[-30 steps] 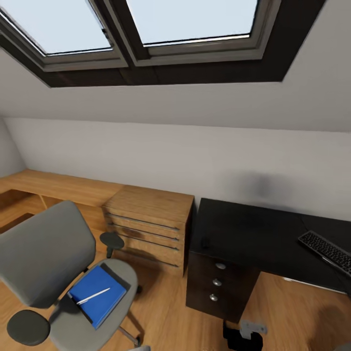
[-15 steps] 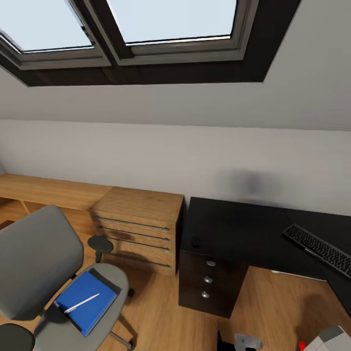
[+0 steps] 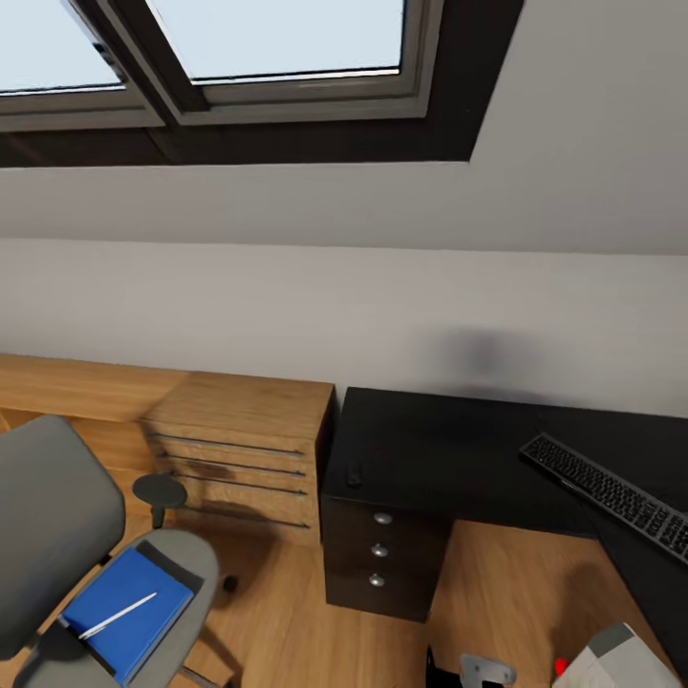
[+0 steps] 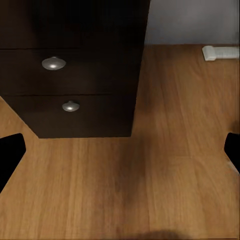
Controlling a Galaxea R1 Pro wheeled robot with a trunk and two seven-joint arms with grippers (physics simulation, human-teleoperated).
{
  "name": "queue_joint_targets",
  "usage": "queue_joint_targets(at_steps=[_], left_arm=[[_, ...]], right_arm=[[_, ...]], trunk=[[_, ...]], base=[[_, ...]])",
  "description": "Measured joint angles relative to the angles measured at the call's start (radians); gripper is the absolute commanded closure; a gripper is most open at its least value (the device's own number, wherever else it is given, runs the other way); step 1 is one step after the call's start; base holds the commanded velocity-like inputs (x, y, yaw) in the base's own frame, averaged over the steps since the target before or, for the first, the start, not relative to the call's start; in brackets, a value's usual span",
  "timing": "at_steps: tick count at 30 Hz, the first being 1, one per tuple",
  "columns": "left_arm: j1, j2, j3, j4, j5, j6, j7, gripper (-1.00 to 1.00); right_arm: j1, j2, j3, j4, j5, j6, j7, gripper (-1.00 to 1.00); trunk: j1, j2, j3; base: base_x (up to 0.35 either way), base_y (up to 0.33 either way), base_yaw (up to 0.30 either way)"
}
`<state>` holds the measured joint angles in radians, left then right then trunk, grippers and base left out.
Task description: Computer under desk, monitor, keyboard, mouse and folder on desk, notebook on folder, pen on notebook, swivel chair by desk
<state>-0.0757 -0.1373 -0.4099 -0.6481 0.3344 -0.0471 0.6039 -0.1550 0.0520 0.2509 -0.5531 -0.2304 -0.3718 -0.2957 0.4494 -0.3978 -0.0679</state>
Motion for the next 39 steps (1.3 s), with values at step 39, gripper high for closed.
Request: queue_joint_targets(at_steps=[39], left_arm=[[0.000,0.000,0.002,0.032,-0.001,0.001,0.000,-1.00]], right_arm=[[0.000,0.001,0.001,0.025,0.000,-0.001,0.000,-1.00]], trunk=[[0.000,0.000,-0.004]], base=[[0.000,0.000,-0.084]])
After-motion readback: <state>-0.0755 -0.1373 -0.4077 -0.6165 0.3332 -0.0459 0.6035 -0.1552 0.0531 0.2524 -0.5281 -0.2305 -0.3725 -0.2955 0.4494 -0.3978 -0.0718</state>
